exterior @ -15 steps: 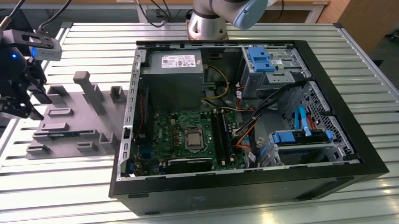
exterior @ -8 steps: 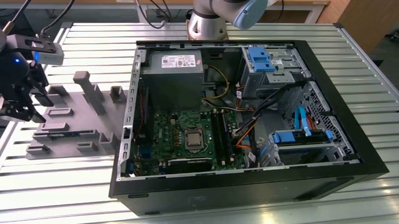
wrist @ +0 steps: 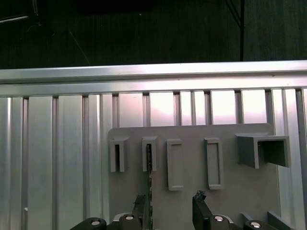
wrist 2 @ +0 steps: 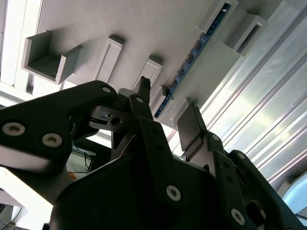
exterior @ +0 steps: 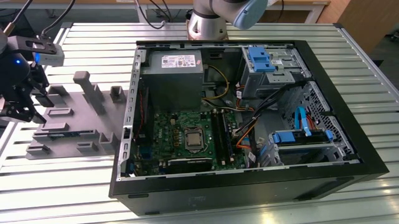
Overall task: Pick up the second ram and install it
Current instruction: 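Pick up the second ram and move it above second insertion slot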
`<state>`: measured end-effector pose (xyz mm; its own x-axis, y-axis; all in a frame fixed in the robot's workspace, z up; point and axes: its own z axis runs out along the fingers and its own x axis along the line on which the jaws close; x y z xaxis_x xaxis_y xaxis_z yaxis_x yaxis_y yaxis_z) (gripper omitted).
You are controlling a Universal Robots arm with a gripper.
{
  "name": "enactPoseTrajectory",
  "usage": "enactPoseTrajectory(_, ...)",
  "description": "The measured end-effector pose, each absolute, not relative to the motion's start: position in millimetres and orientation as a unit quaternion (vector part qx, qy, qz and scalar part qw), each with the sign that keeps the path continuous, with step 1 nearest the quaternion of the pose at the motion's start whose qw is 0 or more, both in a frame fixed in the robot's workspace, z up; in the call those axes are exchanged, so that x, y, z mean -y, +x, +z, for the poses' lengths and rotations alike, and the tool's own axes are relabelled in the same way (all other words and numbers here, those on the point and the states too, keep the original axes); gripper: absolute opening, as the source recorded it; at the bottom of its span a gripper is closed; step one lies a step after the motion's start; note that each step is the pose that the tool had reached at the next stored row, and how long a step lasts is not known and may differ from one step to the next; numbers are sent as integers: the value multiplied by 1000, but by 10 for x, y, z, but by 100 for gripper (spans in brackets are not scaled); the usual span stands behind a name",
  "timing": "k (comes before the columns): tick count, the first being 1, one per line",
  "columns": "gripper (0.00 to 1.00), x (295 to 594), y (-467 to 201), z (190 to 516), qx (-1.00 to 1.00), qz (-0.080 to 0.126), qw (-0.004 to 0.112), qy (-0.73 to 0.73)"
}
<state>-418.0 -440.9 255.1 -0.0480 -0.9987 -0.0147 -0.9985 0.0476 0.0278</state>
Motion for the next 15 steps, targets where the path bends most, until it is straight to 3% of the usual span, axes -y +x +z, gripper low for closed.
enactPoseTrajectory(15,51,4415,-4180,2462,724,-15,4,690)
